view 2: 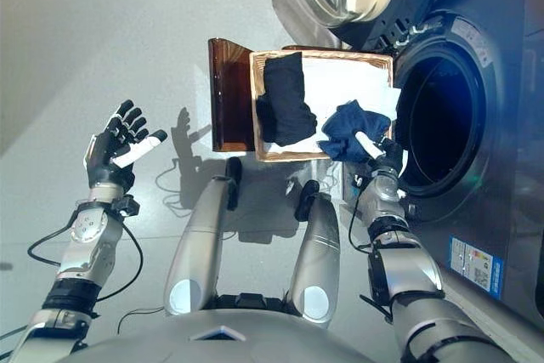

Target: Pick up the clothes and place them into the washing machine

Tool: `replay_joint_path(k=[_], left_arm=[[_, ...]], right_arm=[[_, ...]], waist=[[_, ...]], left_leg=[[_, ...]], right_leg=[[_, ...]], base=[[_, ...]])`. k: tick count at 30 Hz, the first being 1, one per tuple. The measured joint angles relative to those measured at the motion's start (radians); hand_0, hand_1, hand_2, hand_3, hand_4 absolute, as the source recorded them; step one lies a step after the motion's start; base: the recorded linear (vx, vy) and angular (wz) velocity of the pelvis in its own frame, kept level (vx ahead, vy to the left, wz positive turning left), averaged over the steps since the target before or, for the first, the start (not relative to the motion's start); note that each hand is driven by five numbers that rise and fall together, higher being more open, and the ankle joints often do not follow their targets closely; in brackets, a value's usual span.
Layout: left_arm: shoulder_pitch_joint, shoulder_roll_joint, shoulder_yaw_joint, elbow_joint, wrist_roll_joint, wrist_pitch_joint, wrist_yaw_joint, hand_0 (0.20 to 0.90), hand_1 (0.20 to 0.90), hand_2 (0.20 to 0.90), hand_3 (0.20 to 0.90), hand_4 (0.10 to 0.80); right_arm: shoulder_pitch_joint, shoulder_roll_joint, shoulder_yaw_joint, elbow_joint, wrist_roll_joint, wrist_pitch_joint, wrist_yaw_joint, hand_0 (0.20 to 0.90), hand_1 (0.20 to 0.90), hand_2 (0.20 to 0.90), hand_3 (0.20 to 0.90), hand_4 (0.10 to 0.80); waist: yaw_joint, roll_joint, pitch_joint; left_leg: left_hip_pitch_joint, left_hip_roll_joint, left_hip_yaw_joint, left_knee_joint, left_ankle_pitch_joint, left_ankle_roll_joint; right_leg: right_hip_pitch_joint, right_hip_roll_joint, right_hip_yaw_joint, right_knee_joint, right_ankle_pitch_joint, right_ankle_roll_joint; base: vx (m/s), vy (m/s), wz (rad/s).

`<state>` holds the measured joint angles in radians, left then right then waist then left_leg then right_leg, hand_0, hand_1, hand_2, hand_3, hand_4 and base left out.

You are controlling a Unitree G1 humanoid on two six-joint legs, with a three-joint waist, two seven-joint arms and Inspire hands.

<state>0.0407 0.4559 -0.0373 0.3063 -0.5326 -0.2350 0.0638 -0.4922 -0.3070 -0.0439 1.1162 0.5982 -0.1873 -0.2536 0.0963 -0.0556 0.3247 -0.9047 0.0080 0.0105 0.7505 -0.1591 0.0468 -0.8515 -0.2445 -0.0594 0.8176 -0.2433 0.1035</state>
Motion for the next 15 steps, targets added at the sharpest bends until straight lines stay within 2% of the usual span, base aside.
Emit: replay_joint_path(k=[5,8,12,15], left_arm=[[0.005,-0.01,0.001,0.001,-0.014,0.0,0.004,0.9,0.9,0.9,0.9,0.8],[-0.001,-0.023,-0.005,0.001,-0.018,0.0,0.005,0.9,0.9,0.9,0.9,0.8],[-0.007,-0.031,-0.009,0.001,-0.02,0.0,0.01,0.9,0.9,0.9,0.9,0.8],[-0.007,-0.05,-0.009,0.003,-0.031,0.0,0.026,0.9,0.9,0.9,0.9,0.8]], right_arm=[[0.009,0.037,-0.083,-0.066,0.21,-0.068,0.033,0.2,0.2,0.2,0.2,0.3],[-0.006,0.065,-0.12,-0.108,0.349,-0.11,0.061,0.2,0.2,0.2,0.2,0.3],[-0.033,0.121,-0.159,-0.146,0.529,-0.166,0.114,0.2,0.2,0.2,0.2,0.3],[-0.06,0.196,-0.206,-0.162,0.707,-0.223,0.166,0.2,0.2,0.2,0.2,0.3]], waist=[[0.002,0.012,-0.007],[0.001,0.027,-0.015],[0.001,0.037,-0.02],[0.002,0.045,-0.026]], left_leg=[[-0.025,0.003,0.014,0.009,-0.002,-0.003],[-0.035,0.004,0.025,0.019,-0.007,0.005],[-0.034,0.004,0.026,0.019,-0.009,0.005],[-0.034,0.004,0.026,0.019,-0.01,0.005]], right_leg=[[-0.033,0.0,0.013,0.011,-0.001,0.002],[-0.046,0.001,0.017,0.018,-0.002,0.004],[-0.046,0.0,0.018,0.018,-0.003,0.004],[-0.046,0.0,0.019,0.018,-0.003,0.005]], base=[[0.001,0.006,-0.04],[0.014,0.008,-0.04],[0.0,0.0,0.0],[0.0,0.0,0.0]])
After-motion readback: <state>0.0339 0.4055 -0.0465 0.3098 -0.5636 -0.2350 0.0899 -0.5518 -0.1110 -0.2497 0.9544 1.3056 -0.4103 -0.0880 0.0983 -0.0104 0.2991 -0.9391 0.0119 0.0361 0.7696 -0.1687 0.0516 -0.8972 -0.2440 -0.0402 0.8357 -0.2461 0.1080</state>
